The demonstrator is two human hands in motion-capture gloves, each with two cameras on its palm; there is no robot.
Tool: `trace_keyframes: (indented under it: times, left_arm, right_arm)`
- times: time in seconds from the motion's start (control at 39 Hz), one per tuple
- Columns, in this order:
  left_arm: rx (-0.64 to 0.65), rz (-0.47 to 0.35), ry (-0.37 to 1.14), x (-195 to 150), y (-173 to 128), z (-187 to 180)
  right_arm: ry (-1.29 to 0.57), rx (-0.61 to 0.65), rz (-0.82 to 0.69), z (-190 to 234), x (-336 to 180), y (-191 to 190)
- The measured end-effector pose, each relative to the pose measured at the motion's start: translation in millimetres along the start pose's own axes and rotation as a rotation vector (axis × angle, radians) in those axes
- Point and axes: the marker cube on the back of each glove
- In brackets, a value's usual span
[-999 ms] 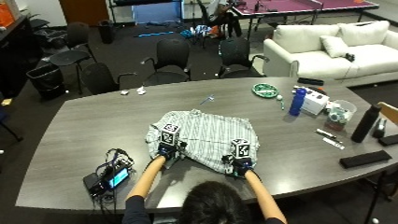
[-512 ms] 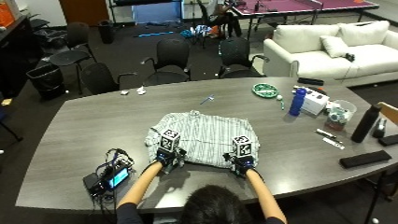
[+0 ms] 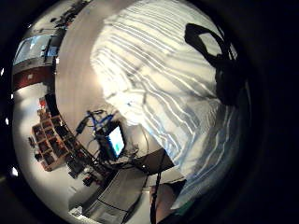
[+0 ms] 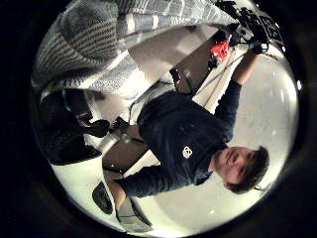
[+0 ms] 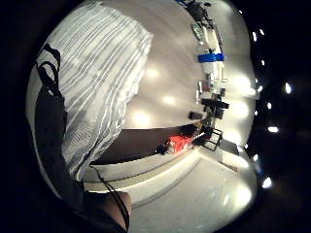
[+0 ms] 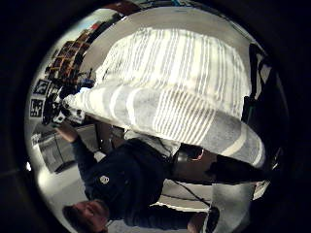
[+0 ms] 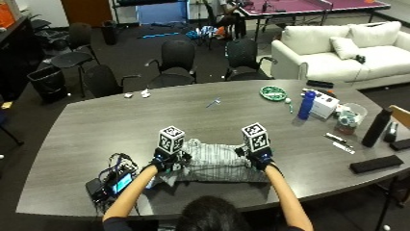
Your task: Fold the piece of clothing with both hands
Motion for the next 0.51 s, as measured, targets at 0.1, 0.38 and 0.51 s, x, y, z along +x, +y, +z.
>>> trace_keyframes:
  times: [0.1,0.38,0.51]
  left_arm:
    - [-0.019,-0.14,-0.073,-27.0,-45.0,-14.6]
    - [-0.161,-0.555,-0.224,-93.6,-164.4,24.2]
    - [-0.084,-0.533,-0.246,-116.6,-190.8,41.4]
  right_arm:
    - [0.024,-0.038,0.089,-12.9,11.9,-39.6]
    - [-0.011,-0.24,0.275,30.9,14.6,-136.1]
    - [-0.017,-0.155,0.233,55.5,17.5,-161.4]
